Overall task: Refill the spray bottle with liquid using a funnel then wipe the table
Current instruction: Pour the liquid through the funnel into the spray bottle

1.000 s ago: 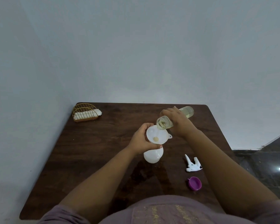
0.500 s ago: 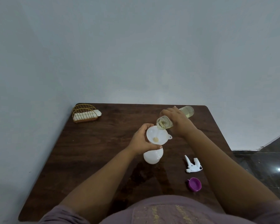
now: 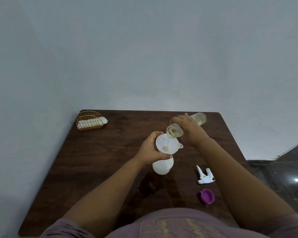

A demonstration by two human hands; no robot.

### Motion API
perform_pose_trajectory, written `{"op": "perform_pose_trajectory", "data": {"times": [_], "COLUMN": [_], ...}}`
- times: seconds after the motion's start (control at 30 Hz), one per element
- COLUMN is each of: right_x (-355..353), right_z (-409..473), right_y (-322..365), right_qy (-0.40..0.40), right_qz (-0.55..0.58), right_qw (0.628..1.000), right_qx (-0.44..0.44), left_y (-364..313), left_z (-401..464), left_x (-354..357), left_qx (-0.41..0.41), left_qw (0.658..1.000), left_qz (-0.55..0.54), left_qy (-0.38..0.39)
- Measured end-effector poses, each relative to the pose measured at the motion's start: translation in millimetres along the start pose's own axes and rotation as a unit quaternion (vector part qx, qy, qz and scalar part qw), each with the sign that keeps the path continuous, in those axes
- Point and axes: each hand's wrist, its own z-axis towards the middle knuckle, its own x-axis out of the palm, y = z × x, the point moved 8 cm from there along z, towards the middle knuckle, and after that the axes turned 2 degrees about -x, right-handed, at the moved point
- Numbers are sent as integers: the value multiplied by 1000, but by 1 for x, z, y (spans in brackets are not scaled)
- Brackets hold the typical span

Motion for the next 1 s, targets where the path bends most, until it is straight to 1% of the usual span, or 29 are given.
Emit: {"op": "perform_pose_trajectory", "data": {"times": [0.43, 1.0], "right_x": [0, -1], "right_z": [1, 1], "right_y": [2, 3], "right_qy": [-11, 1], "right_qz": [-9, -8], "right_qw": [1000, 1000], "right_qx": [-16, 1], "left_y": [3, 1], "left_z": [0, 0], "left_x": [-1, -1], "left_qx": [0, 4], "left_qw": [1000, 1000], "left_qz": [-8, -4], "left_qy": [-1, -3]}}
